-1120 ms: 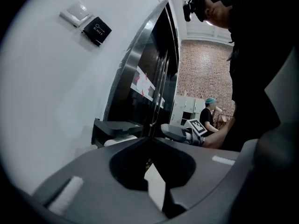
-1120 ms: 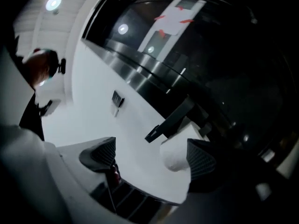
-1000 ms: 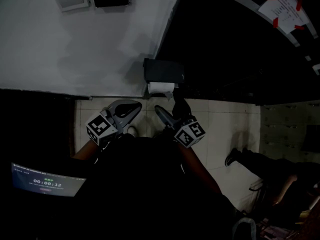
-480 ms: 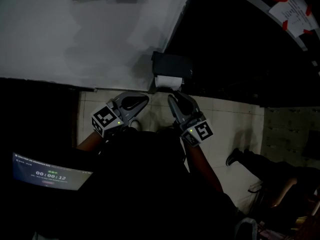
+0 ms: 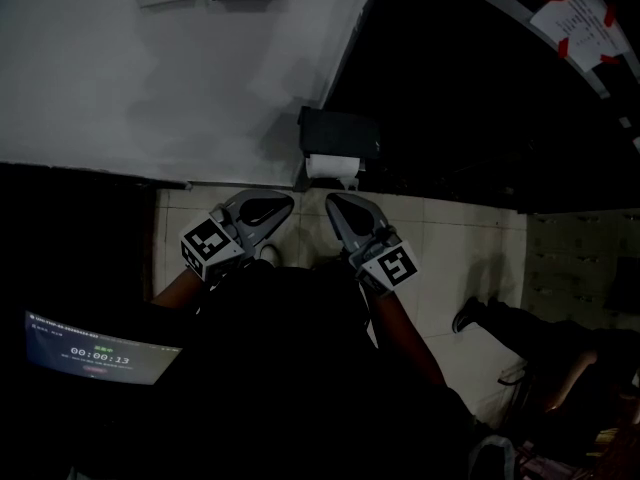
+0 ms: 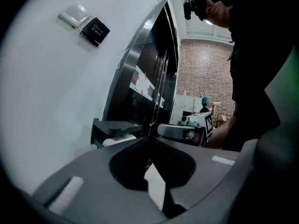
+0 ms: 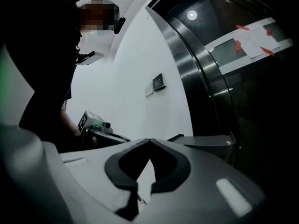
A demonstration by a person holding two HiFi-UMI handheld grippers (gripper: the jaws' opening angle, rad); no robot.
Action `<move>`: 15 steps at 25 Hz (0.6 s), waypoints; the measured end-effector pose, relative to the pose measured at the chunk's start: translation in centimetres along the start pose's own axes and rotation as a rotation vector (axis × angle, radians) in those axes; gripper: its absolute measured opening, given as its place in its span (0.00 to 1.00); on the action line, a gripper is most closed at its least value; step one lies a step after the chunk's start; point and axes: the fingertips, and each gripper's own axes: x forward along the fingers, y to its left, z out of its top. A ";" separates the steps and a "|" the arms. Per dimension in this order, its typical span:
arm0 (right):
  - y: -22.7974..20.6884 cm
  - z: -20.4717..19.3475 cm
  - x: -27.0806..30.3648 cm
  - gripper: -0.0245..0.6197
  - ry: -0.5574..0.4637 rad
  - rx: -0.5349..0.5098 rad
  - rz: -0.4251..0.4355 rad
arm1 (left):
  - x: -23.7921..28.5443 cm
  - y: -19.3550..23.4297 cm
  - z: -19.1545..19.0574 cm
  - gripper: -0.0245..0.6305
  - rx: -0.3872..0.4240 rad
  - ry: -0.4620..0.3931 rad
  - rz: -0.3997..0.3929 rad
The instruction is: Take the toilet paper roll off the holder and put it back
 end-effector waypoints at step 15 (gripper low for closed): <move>0.9 -0.5 0.3 0.04 0.024 -0.019 0.045 | 0.0 -0.1 -0.3 0.04 0.001 0.002 0.001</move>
